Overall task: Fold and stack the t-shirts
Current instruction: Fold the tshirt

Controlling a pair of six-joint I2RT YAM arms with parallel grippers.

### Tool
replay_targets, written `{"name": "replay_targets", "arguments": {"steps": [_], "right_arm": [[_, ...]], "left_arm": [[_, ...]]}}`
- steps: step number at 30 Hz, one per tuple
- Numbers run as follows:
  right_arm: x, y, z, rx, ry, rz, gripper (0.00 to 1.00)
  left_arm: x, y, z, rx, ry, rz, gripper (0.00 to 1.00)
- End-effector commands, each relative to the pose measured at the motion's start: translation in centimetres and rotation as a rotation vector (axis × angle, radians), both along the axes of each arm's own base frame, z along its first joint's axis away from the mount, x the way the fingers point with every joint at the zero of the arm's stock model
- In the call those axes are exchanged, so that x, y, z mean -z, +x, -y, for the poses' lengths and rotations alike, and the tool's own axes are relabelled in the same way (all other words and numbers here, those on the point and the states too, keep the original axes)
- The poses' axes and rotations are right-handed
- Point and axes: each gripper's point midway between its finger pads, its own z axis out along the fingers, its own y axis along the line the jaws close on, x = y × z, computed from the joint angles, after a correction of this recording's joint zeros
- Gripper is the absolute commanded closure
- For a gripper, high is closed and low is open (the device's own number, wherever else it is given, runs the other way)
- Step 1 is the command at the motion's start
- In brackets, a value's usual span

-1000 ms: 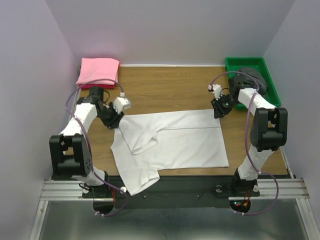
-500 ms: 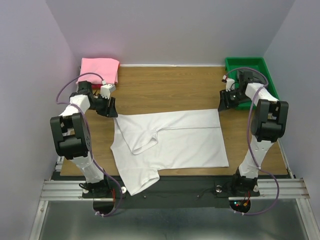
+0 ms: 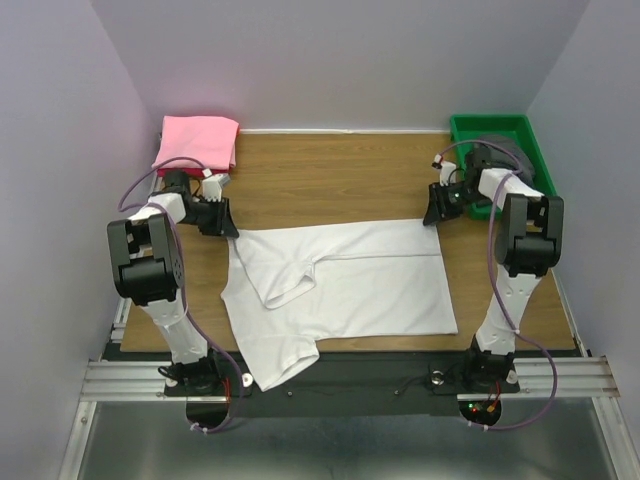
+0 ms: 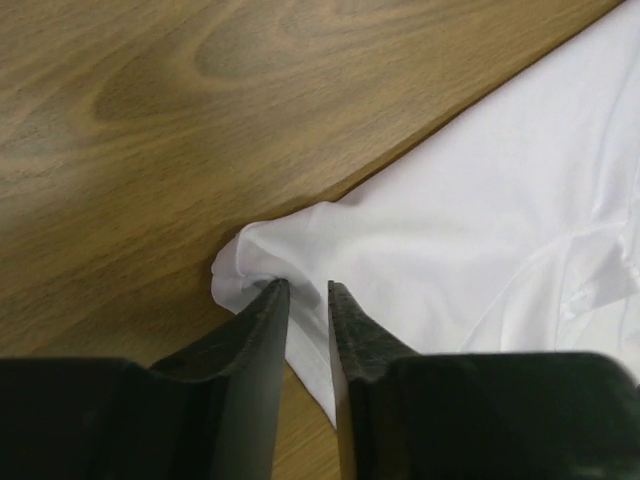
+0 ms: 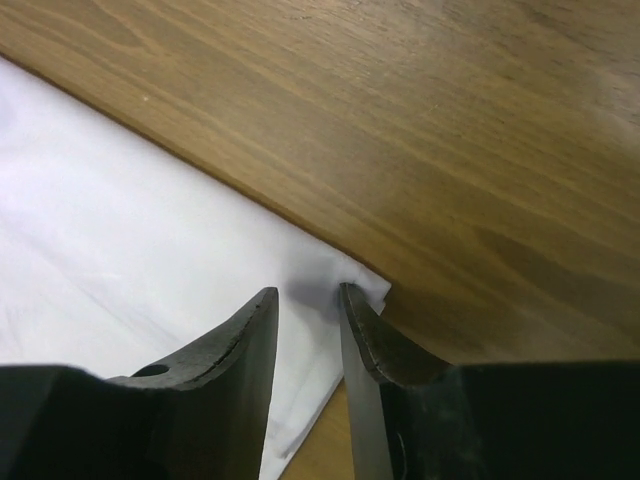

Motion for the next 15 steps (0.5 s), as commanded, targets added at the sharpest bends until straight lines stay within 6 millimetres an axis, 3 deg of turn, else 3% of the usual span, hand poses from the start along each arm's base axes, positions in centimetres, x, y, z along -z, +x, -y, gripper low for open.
{"name": "replay_targets", "arguments": {"steps": [1,6,15], "right_arm": [[1.7,1.5,0.5,0.027,-0.037,0.017,0.63],[2.9,2.5,1.5,0.054,-0.092,0.02,0.64],[4.0,4.7,2.5,0.098,-0.151,0.039,0.64]], "left_arm": [[-0.2,1.6,0.3,-0.017,-0.036,0.027,0.78],[-0.3,3.2,-0.5,-0.062,-0.019,0.052,1.0],[-0.2,5.1,-3.1,-0.149,0.01,0.084,1.0]]}}
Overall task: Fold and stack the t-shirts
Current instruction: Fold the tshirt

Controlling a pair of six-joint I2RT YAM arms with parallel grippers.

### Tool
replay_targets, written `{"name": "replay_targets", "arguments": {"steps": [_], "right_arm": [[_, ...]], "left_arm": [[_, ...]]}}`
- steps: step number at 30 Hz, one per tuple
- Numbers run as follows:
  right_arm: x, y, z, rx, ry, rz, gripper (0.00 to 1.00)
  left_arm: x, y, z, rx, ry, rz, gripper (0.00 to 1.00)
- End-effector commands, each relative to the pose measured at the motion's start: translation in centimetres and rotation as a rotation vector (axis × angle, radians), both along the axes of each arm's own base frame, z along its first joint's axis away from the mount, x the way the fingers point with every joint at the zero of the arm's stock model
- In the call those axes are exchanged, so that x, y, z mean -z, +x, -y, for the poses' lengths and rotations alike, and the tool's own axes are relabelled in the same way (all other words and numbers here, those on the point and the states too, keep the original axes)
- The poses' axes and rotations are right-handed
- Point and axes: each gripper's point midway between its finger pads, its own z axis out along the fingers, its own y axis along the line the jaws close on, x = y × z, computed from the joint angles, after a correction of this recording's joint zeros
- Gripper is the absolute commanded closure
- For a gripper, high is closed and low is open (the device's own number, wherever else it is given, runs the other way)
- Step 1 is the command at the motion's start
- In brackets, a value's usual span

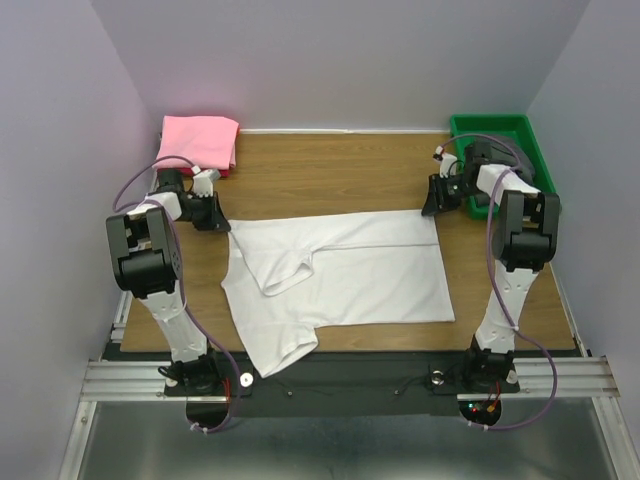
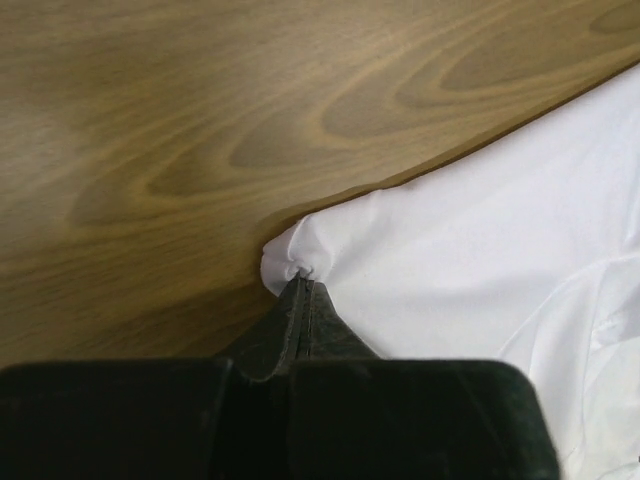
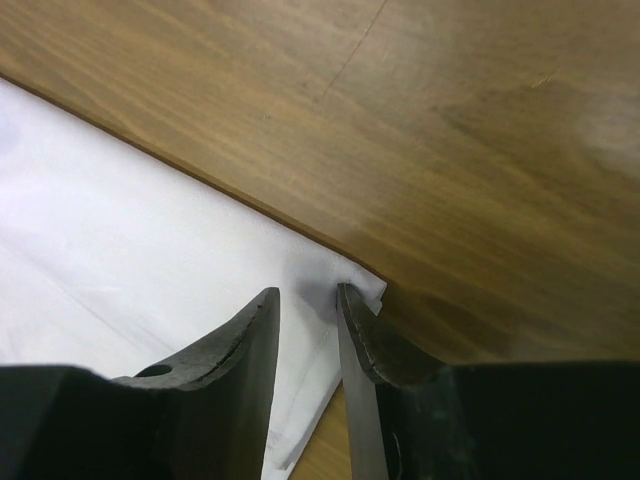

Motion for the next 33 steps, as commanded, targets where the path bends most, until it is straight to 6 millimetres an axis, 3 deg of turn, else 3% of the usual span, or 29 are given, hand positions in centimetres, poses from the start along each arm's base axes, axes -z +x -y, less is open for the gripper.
{"name": "replay_targets", "arguments": {"steps": [1,3,6,8,14,20,26,33], "right_arm": [[2.9,1.6,1.5,0.029,-0.113,0.009,0.64],[2.7,1.8,1.4,0.029,-0.11,0.011,0.64],[1.4,1.6,0.8,0.016,-0.086,0.034,0.64],[1.1,1.4,0.6,0.012,-0.081,0.037,0.64],[1.0,1.3,0.5,0.009,-0.081,0.038,0.64],[1.2,1.2,0.4,0.008,-0.085,0.032,0.64],[1.7,1.4,0.8,0.014,-0.104,0.028,0.64],[1.5,1.3,0.9,0.007,-0.112,0.034,0.64]], "left_arm": [[-1.6,2.1,-1.2,-0.035,0.014,0.069,1.0],[-2.0,2.3,-1.1,-0.021,0.002,0.079,0.99],[-3.2,2.0,-0.6,0.011,-0.019,0.108,0.69],[-3.9,1.9,-0.1,0.027,-0.046,0.122,0.6],[-3.5,2.0,0.7,0.018,-0.065,0.102,0.51],[-2.6,2.2,1.3,0.017,-0.058,0.082,0.53],[-2.5,2.2,1.4,0.006,-0.057,0.073,0.62],[-5.0,1.6,0.6,-0.063,-0.007,0.122,0.66]]}}
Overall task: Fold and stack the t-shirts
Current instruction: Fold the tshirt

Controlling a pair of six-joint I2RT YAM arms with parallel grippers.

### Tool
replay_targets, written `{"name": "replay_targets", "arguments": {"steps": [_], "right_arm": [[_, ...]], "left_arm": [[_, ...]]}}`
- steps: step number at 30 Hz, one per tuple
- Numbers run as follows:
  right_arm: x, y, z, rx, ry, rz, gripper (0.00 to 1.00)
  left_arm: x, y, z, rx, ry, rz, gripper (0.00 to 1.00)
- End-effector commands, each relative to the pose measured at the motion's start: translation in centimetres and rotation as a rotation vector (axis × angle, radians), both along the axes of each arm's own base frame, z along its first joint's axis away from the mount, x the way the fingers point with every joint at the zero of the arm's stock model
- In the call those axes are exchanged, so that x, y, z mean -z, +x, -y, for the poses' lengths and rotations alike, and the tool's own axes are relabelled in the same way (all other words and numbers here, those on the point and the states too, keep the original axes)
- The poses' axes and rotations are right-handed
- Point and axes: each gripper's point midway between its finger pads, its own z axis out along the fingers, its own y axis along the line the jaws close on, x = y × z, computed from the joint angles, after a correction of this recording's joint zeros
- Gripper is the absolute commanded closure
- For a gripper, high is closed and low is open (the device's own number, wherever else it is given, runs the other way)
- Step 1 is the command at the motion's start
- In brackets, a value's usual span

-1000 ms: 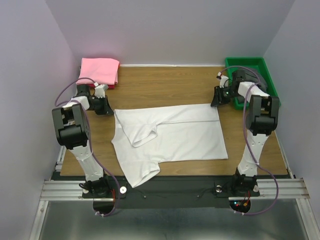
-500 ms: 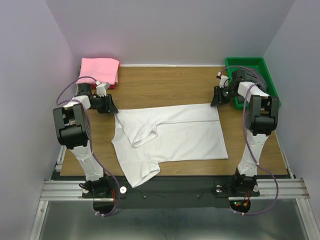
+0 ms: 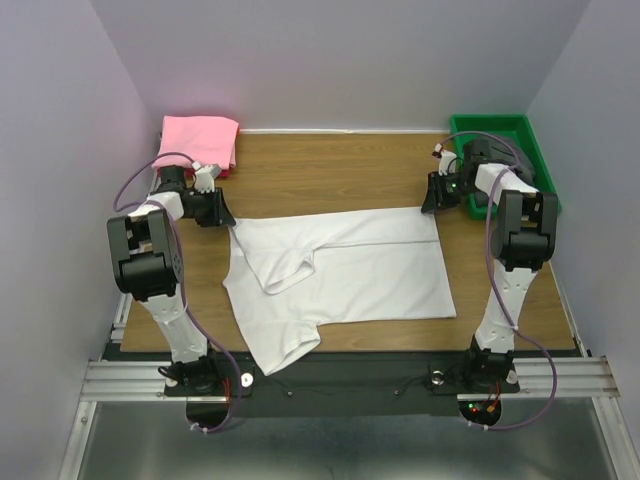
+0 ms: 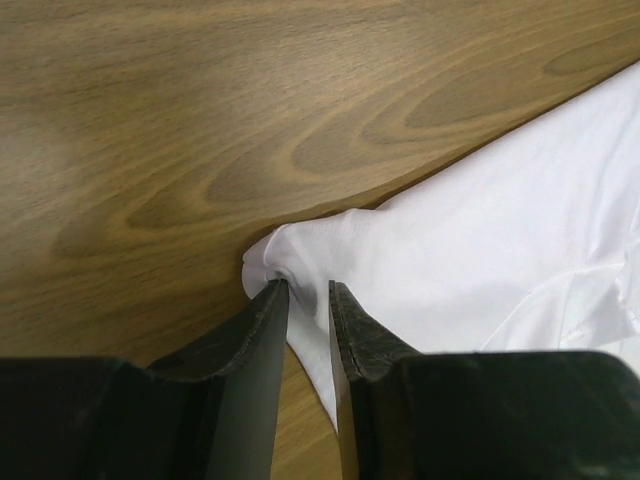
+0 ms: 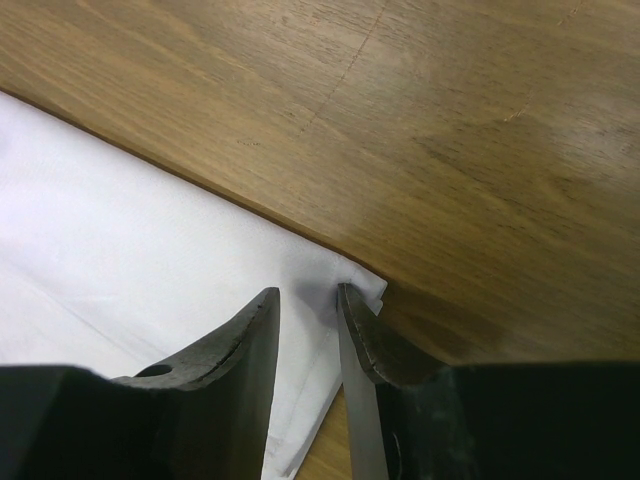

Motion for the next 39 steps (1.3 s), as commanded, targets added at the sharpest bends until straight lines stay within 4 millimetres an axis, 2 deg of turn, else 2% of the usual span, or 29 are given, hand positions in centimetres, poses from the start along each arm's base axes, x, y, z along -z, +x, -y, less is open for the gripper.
{"name": "replay_targets", "arguments": {"steps": [1,4,11,23,26,29,31,32,34,35,36,39], "right_arm": [[1.7,-0.2,1.0,0.002,-0.086,-0.004,0.64],[1.7,-0.2,1.0,0.0,-0.087,-0.004,0.64],[1.8,-0.3,1.1,-0.001,-0.09,-0.007,0.64],[2.2,-0.3,1.3,0.001,-0.101,-0.011,0.64],[2.1,-0.2,1.3,0.001,-0.102,-0.01,0.64],[2.1,-0.2,1.3,0.001,-0.104,-0.009,0.64],[2.2,-0.2,1.4,0.0,-0.111,-0.008,0.65],[2.3,-0.3,1.5,0.0,-0.113,-0.011,0.65],[2.5,-0.2,1.8,0.006,-0.133,-0.014,0.65],[2.7,-0.2,2.0,0.011,-0.144,-0.016,0.66],[2.9,-0.2,2.4,0.013,-0.165,-0.019,0.66],[3.3,-0.2,2.8,0.017,-0.186,-0.024,0.66]], "left_arm": [[-3.8,0.2,-0.3,-0.042,0.03,0.087,0.66],[-3.2,-0.4,0.0,-0.044,0.032,0.056,0.66],[-1.3,-0.3,0.4,-0.05,0.028,0.004,0.66],[0.4,-0.6,1.0,-0.048,0.043,-0.037,0.57],[0.5,-0.6,1.0,-0.053,0.041,-0.04,0.58],[0.5,-0.3,0.8,-0.061,0.045,-0.038,0.63],[0.2,-0.1,0.7,-0.067,0.048,-0.031,0.71],[0.0,0.0,0.6,-0.07,0.05,-0.025,0.81],[-0.5,0.4,0.3,-0.078,0.053,-0.01,0.89],[-1.1,0.6,0.0,-0.087,0.055,0.007,0.97],[-1.5,0.9,-0.3,-0.094,0.058,0.022,1.0],[-2.4,1.6,-1.5,-0.122,0.062,0.054,1.0]]}}
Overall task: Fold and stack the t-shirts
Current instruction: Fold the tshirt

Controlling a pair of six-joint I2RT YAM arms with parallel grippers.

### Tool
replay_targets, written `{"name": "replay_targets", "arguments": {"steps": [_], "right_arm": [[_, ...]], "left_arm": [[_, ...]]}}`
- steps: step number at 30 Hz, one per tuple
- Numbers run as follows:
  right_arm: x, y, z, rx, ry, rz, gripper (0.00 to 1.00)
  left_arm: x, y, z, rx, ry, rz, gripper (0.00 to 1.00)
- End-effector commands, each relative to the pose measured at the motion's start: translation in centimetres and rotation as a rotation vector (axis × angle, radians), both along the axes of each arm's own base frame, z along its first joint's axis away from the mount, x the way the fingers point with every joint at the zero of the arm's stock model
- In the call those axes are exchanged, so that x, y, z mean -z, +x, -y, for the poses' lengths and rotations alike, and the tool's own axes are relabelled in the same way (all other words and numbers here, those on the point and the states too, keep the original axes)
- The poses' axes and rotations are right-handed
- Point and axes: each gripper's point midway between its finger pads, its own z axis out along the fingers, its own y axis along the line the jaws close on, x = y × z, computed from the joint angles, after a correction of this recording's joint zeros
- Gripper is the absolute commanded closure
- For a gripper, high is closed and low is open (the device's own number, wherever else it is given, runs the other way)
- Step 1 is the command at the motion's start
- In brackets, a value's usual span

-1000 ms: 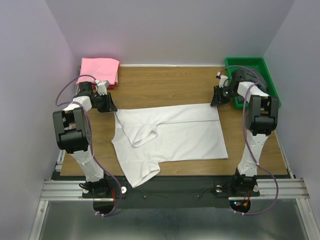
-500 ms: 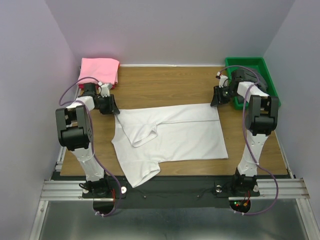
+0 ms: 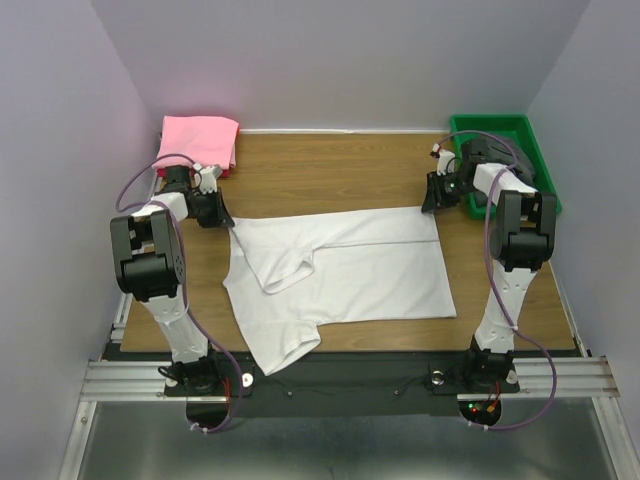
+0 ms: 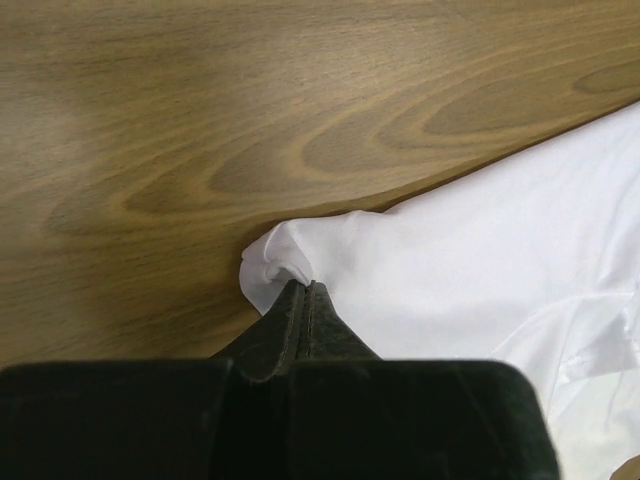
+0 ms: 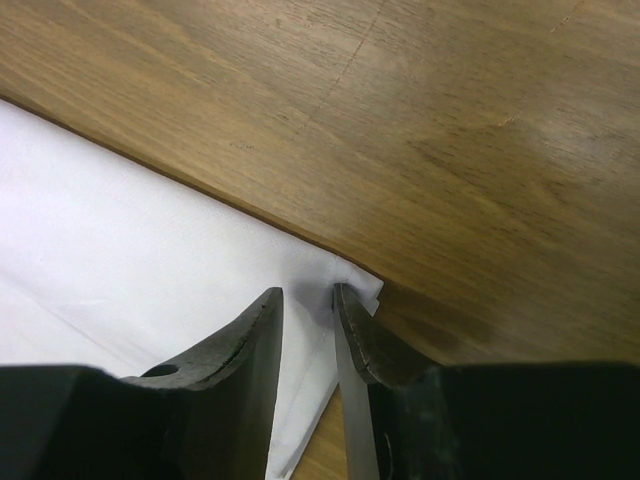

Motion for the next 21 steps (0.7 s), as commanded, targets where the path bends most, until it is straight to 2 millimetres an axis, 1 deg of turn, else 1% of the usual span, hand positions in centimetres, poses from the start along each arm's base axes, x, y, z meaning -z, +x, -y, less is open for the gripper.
{"name": "replay_targets", "arguments": {"steps": [1,2,4,9,11,13,14,16,17,19,20,21], "right_arm": [[3.3,-0.4,2.4,0.02,-0.149,-0.037,0.66],[3.4,-0.4,2.4,0.02,-0.15,-0.037,0.67],[3.5,-0.3,2.4,0.025,-0.151,-0.039,0.67],[3.1,0.4,2.3,0.035,-0.139,-0.024,0.67],[2.7,1.0,1.8,0.031,-0.116,-0.009,0.66],[2.4,1.4,1.1,0.025,-0.087,-0.003,0.65],[2.1,1.5,0.6,0.016,-0.078,0.003,0.64],[0.9,2.4,-0.2,0.007,-0.047,0.032,0.62],[-0.1,2.7,-0.5,0.002,-0.027,0.053,0.58],[-2.2,3.2,-1.3,-0.002,0.02,0.087,0.54],[-4.3,3.3,-1.5,-0.005,0.027,0.127,0.53],[-5.1,3.1,-1.7,-0.012,0.041,0.139,0.51]], "left_arm": [[-2.8,2.0,-2.0,-0.04,0.02,0.097,1.0],[-2.3,2.2,-2.1,-0.041,0.02,0.088,1.0],[-1.9,2.5,-2.4,-0.045,0.013,0.086,1.0],[-0.6,3.4,-2.6,-0.039,0.016,0.08,1.0],[-0.2,3.9,-2.5,-0.028,0.005,0.078,1.0],[-0.1,4.3,-2.5,-0.029,-0.003,0.082,0.93],[-0.2,5.0,-2.5,-0.028,-0.003,0.093,0.83],[-0.9,5.7,-2.5,-0.019,-0.012,0.11,0.76],[-1.9,6.3,-2.6,-0.01,-0.011,0.131,0.71],[-3.6,6.8,-2.6,0.019,-0.003,0.169,0.67],[-5.5,7.2,-2.5,0.033,0.008,0.211,0.65],[-6.2,6.9,-2.5,0.042,0.012,0.208,0.64]]}}
